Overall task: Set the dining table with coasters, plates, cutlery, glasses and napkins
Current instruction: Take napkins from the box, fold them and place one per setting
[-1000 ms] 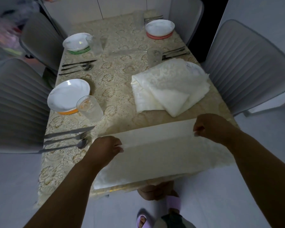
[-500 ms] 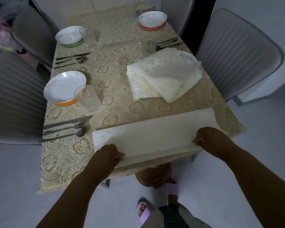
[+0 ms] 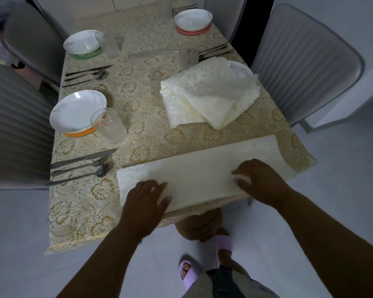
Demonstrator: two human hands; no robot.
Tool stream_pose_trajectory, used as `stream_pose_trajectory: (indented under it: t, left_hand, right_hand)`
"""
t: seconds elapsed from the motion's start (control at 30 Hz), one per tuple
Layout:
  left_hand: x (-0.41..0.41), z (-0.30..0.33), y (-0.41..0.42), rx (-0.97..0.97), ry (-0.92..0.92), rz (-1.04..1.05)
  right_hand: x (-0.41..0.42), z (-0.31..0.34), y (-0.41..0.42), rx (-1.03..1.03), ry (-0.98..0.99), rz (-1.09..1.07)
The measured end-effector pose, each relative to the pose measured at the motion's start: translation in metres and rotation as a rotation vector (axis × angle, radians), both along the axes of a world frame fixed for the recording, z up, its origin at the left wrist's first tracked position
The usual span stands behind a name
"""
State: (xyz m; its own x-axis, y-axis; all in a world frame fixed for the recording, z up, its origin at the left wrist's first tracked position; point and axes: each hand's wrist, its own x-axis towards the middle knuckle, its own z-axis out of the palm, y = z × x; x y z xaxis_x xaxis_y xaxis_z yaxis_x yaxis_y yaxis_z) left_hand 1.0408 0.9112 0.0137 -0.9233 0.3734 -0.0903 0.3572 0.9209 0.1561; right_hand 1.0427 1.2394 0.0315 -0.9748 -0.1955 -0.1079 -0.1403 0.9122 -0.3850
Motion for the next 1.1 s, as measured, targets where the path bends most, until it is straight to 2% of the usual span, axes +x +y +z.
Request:
stream_pose_trajectory:
  t: [0.1,0.23,0.43,0.9,1.1]
  left_hand:
    - [-0.009,-0.012,0.040,0.031,-0.026,-0.011]
    - [-0.025,-0.031,0.081,0.038,-0.043,-0.051]
    - [-0.032,-0.057,0.069,-0.018,0.021,0.049]
    - [-0.050,-0.054,-0.020,-0.067,0.037,0.347]
    - [-0.049,-0.052,-0.026,-0.054,0.023,0.377]
  right_hand:
    - [-0.018,-0.014,-0.039,-0.018,0.086,0.019]
    - [-0.036,-0.041,-0.084,0.039,0.082,0.163]
    - [-0.041,-0.072,-0.084,0.161,0.075,0.116]
    - [-0.059,-0.069,0.042,0.336,-0.008,-0.209]
    - [-0.060,-0.070,0.022,0.354,-0.061,-0.394]
